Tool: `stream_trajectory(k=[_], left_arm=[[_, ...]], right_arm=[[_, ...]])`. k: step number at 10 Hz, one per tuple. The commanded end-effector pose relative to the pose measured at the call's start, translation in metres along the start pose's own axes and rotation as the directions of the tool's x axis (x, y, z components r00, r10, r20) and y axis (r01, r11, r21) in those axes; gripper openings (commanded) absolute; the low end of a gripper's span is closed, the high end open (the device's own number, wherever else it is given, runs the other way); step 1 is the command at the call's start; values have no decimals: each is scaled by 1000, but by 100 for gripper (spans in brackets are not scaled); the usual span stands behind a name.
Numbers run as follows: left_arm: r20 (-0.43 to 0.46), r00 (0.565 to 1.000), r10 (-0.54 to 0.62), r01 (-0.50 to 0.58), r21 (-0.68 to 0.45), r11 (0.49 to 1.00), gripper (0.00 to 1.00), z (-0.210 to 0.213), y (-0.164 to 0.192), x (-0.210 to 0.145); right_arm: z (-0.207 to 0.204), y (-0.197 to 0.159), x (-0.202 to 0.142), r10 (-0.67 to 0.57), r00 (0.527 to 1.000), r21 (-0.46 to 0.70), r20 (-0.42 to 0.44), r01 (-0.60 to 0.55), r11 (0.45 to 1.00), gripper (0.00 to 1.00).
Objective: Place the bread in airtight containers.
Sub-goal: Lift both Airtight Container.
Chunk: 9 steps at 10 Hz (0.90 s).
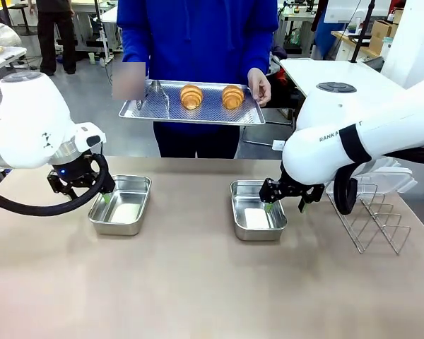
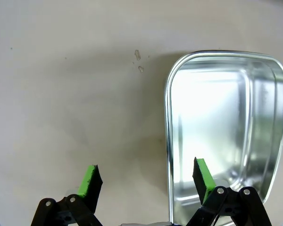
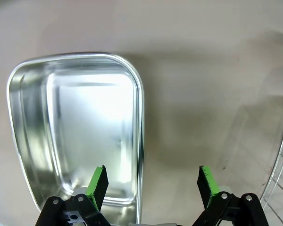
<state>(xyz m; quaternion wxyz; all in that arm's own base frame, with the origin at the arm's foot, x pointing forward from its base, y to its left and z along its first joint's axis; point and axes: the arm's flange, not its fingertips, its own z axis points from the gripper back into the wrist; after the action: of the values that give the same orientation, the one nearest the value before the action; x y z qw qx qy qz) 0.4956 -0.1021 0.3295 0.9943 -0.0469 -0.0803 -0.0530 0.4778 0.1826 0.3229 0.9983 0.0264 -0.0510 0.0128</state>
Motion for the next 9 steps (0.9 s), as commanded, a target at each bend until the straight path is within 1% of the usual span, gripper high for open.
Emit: stream_trajectory(k=[1,2,3,4,5,6,7,8,9], left_arm=[[15,1000,14,-15,26,1000,100,-4,-2,5],[10,1000,17,-18,24,1000,90,-5,-2,4],[-3,1000,20,-20,33,999,46,-6,-2,4],[-4,1000,21,-21,32,999,36,-7,-2,4],[-6,1000,21,-21,35,999,0,-6,-2,3],[-4,1000,20,-20,34,999,0,-4,-2,3],[-6,1000,12,-11,37,999,0,-3,-2,5],[-10,1000,6,-6,32,999,9,-2,-2,5],[-11,1000,3,-3,29,1000,0,-2,-2,6]], right_arm=[[-3,10,10,-23,999,-45,48,25,999,100],[-1,10,8,-13,998,-36,53,15,999,40],[-1,10,9,-14,998,-34,56,16,999,40],[0,10,9,-17,998,-35,54,18,999,0],[0,10,8,-16,998,-36,54,18,999,36],[0,9,7,-18,998,-37,53,20,999,0],[1,9,9,-22,998,-34,52,24,999,0],[2,9,8,-22,999,-36,50,24,999,0],[3,9,8,-23,998,-36,52,24,999,0]])
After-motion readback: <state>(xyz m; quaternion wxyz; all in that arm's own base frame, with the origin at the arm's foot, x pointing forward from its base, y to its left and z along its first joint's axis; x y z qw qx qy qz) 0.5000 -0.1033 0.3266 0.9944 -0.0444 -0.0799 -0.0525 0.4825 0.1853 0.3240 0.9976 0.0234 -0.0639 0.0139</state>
